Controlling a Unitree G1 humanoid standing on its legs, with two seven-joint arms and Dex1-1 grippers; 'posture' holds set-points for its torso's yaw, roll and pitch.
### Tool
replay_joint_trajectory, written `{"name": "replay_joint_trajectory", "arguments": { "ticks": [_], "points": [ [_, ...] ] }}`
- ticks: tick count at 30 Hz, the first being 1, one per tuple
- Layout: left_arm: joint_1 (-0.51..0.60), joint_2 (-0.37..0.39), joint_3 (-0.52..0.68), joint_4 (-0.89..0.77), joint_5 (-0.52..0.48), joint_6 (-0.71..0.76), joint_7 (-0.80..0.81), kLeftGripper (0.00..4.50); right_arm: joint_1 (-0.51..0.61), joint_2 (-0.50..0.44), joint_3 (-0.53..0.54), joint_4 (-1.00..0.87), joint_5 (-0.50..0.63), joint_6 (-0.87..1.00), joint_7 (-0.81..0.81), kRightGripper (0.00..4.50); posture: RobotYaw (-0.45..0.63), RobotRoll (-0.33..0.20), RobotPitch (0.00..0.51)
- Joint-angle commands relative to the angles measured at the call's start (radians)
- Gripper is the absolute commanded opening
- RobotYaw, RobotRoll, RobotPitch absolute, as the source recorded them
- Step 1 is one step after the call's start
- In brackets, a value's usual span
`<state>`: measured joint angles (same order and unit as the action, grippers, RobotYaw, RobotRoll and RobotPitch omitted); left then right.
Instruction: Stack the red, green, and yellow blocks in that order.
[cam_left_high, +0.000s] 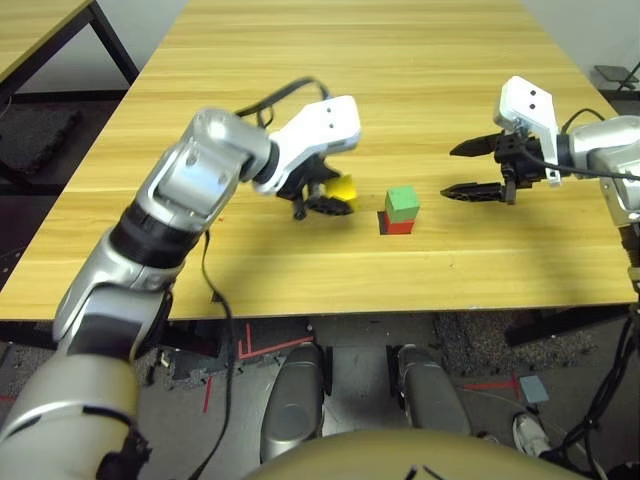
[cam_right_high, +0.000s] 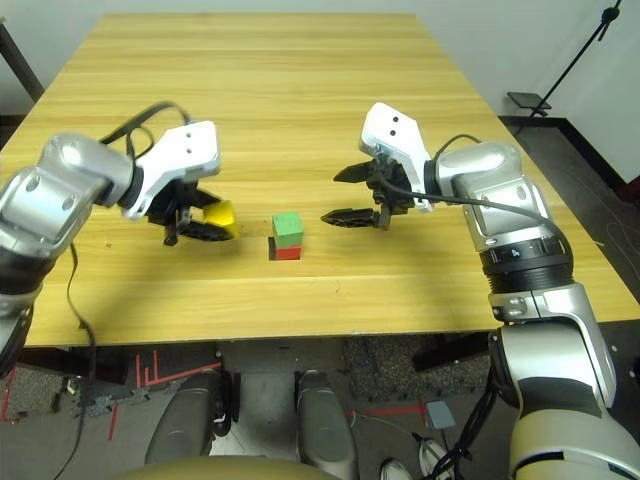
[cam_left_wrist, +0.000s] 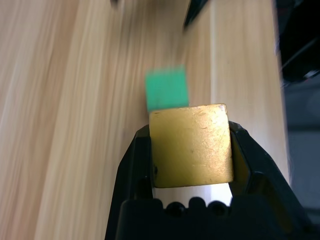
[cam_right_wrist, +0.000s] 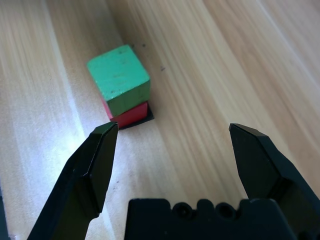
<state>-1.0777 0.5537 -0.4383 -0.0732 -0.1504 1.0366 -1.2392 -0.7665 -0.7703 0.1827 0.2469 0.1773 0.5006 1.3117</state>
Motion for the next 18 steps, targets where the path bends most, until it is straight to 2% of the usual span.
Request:
{"name": "replay_joint_trajectory", "arguments": {
  "ticks": [1, 7, 18],
  "points": [
    [-0.049, -0.049, -0.048, 0.106, 0.001, -0.004, 0.023, 2.04, 0.02, -0.007, -0.007, -0.048, 0.02, 0.014, 0.012, 4.5, 0.18, -0.064, 0.074],
    [-0.095, -0.136, -0.09, 0.247, 0.022, -0.07, 0.052, 2.04, 0.053, -0.01, -0.017, -0.115, 0.052, 0.039, 0.024, 4.5, 0.15, -0.054, 0.076],
    [-0.088, -0.209, -0.134, 0.344, 0.082, -0.197, 0.082, 2.04, 0.086, -0.026, -0.032, -0.177, 0.094, 0.076, 0.012, 4.5, 0.13, -0.049, 0.08]
  ]
}}
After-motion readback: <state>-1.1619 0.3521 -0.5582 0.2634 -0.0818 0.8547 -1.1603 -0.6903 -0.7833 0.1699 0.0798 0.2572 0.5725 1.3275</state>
